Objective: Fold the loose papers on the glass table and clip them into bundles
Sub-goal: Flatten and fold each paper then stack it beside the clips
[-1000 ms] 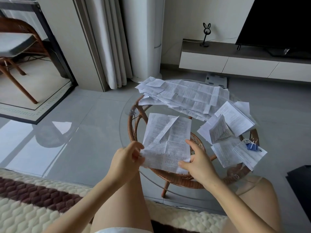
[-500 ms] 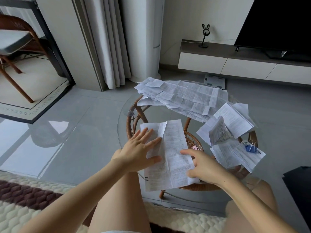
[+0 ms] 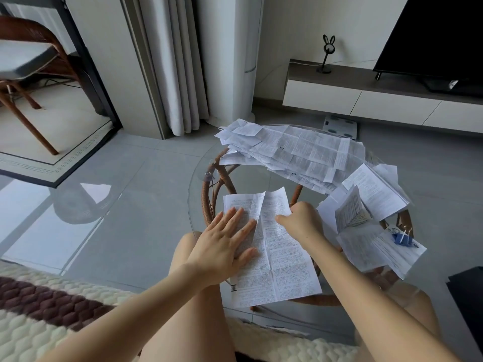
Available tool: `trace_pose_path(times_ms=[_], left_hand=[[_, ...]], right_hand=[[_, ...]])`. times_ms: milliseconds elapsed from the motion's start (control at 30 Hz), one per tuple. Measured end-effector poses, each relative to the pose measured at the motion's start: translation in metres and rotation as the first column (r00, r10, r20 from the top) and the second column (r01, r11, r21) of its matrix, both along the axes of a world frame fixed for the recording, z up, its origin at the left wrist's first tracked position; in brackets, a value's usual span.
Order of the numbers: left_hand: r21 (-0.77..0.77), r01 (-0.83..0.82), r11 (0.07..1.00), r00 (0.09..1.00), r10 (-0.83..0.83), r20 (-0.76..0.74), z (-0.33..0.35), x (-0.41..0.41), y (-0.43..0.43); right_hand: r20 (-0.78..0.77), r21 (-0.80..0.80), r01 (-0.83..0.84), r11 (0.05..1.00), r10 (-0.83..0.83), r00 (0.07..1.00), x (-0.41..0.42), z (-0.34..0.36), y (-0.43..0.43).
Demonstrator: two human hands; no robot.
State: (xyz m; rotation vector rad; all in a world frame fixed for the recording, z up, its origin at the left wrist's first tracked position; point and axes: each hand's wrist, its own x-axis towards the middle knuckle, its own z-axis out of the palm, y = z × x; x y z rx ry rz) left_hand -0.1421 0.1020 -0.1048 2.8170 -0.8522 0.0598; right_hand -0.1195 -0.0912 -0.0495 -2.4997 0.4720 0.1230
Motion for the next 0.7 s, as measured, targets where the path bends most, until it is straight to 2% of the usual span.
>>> trace_pose_path(times_ms=[133,367,467,700], left_hand=[[-0.027,0.0,1.0,1.0,0.001,0.031,-0.002,-0.001,0.0],[-0.096,0.1,0.99,0.989,-0.089,0.117,-0.001,0.0,0.004],[-0.118,0.145,0.982,0.986,-0.134,0.096,0.008,0.004,0.0],[-0.08,0.026,0.996,0.997,-0.02,0.073,0.002,0.01,-0.024]], right_hand=[[0.016,-0.095,-0.018,0.995,0.019,1.0,0.0,-0.002,0.0],[0.039,-0.103,-0.073,0.992,0.077,0.996,0.0,0.0,0.0],[0.059,-0.119,-0.107,0.987,0.115,0.992,0.0,-0.002,0.0],[0.08,-0.123,-0.145,0.982,0.155,0.985,0.001,-0.006,-0.002]])
